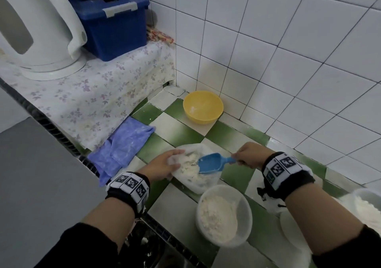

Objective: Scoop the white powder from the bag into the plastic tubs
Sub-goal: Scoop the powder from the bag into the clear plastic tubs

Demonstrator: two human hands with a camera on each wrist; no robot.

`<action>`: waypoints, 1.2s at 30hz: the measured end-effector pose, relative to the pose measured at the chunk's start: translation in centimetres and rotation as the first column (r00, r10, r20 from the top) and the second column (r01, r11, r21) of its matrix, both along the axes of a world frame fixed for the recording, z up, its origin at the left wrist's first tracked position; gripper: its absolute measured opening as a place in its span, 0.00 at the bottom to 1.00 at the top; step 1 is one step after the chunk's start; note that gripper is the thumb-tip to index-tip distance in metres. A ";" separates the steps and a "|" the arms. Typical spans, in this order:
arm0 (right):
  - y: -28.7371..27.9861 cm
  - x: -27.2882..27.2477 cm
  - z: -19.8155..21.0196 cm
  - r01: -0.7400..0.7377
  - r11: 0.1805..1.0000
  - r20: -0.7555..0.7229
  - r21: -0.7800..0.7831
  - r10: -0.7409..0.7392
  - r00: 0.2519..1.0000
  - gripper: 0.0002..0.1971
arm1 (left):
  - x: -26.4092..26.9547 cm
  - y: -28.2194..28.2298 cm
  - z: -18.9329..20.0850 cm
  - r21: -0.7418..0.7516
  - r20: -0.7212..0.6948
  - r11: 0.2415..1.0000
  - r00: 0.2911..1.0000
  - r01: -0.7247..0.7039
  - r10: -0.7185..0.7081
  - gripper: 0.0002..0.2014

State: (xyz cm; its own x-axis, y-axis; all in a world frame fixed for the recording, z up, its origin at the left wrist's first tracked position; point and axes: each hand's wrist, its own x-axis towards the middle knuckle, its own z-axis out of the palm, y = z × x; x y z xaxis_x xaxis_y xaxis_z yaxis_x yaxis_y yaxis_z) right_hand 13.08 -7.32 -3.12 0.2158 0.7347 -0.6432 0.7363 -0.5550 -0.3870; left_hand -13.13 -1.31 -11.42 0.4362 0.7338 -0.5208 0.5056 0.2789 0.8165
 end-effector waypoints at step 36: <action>1.1 0.8 0.8 -0.138 0.990 0.061 0.014 0.137 0.989 0.19 | 1.4 -2.3 -2.2 -0.040 0.060 0.980 0.978 -0.196 0.198 0.35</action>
